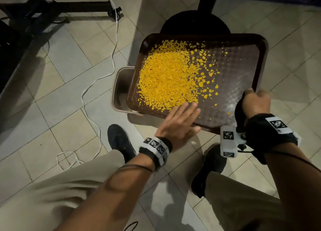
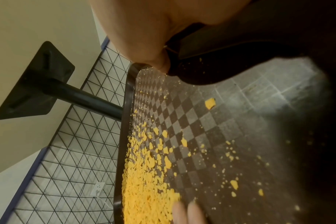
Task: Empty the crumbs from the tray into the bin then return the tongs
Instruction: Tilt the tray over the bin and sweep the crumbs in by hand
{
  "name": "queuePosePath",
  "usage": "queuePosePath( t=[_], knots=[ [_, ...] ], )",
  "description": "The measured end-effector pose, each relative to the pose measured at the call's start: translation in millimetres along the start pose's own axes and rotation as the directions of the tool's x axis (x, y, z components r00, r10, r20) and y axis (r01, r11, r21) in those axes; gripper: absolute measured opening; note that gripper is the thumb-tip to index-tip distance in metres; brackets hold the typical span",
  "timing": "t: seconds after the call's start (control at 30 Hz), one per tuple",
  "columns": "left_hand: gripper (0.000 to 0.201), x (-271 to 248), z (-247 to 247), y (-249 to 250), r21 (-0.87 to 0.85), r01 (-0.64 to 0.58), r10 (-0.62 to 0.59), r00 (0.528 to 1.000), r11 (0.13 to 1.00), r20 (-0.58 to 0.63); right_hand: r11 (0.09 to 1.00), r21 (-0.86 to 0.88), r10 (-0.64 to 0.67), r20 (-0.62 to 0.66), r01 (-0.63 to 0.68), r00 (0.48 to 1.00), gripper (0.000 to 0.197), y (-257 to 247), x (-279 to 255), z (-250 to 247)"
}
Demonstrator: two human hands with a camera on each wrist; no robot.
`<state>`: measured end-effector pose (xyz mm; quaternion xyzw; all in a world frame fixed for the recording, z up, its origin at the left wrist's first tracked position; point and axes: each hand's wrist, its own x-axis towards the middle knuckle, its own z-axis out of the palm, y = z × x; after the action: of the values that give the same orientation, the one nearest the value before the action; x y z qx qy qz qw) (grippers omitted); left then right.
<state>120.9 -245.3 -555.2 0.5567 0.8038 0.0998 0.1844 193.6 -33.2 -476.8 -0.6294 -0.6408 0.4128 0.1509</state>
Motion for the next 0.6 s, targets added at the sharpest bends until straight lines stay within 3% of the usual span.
queuePosePath(
  t=[0.2,0.33,0.4,0.47,0.53,0.6],
  knots=[
    [0.072,-17.9,-0.6,-68.9,-0.063,0.279,-0.273,0.958,0.958,0.087,0.997,-0.066,-0.036,-0.034,0.034,0.999,0.033,5.0,4.6,-2.1],
    [0.067,-9.0,-12.6,-50.4,-0.159,0.345,-0.344,0.938,0.925,0.038,0.996,-0.079,-0.050,-0.052,0.046,0.997,0.037,3.5,3.6,-0.3],
    [0.064,-2.2,-15.4,-16.7,-0.209,0.252,-0.264,0.964,0.945,-0.032,0.995,-0.081,-0.070,-0.059,0.065,0.996,0.034,1.3,2.7,0.7],
    [0.063,0.7,-12.3,20.6,-0.178,0.083,-0.102,0.990,0.981,-0.099,0.993,-0.087,-0.084,-0.058,0.079,0.995,0.032,-0.5,1.4,0.8],
    [0.062,1.1,-4.3,44.6,-0.151,-0.023,0.011,0.997,0.988,-0.079,0.993,-0.090,-0.087,-0.057,0.082,0.995,0.032,-0.7,-0.2,0.6],
    [0.060,-2.8,2.2,44.8,-0.147,-0.053,0.046,0.998,0.988,-0.053,0.994,-0.071,-0.082,-0.055,0.078,0.995,0.033,1.6,0.1,1.5]
  ],
)
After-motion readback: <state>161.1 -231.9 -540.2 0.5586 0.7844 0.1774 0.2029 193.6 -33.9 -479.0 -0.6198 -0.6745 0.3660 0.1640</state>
